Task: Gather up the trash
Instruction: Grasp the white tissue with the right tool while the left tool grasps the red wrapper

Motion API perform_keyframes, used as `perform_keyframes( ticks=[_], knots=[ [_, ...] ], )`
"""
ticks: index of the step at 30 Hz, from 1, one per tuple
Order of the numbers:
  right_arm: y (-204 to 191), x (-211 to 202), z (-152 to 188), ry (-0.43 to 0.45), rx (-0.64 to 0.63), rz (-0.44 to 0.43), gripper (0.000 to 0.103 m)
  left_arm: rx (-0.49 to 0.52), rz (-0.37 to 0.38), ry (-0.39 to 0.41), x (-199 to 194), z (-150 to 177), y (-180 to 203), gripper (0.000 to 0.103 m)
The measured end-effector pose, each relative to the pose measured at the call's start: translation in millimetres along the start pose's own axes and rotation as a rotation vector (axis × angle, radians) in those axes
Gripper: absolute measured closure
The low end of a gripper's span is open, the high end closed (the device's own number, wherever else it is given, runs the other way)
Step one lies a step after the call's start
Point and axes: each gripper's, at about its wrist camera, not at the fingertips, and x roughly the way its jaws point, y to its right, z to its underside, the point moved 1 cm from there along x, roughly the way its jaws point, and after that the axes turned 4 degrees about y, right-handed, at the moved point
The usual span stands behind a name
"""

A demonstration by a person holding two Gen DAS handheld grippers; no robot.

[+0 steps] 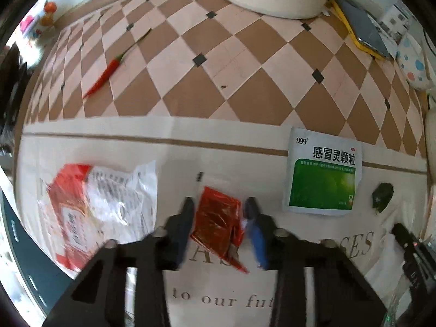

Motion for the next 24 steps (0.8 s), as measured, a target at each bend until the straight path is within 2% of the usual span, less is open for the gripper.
perform_keyframes(
  ticks=[1,3,7,10,16,21,24],
  knots=[
    [-3,1,-1,-0.001,-0.004,-0.001,0.098,0.016,0.004,0.007,-2,-1,4,0.094],
    [-9,1,-3,-0.002,-0.011,-0.003,0.098,0.042,0.002,0.021,-7,-3,12,0.097],
    [-18,3,-7,0.006,-0.017,-0.016,0.098,0.050,0.005,0.058,-23,-7,23,0.098],
    [-12,-11,1,0.025,-0.019,-0.032,0.098,0.041,0.016,0.094,-43,-7,25,0.098],
    [-32,-38,-11,0.094,-0.050,-0.069,0.098,0.009,0.012,0.204,-93,-6,19,0.098],
    [-50,-64,-21,0.150,-0.103,-0.121,0.098,-0.068,0.008,0.273,-121,27,-52,0.098],
    [-69,-79,-21,0.179,-0.155,-0.158,0.098,-0.134,0.001,0.307,-136,36,-96,0.098]
  ],
)
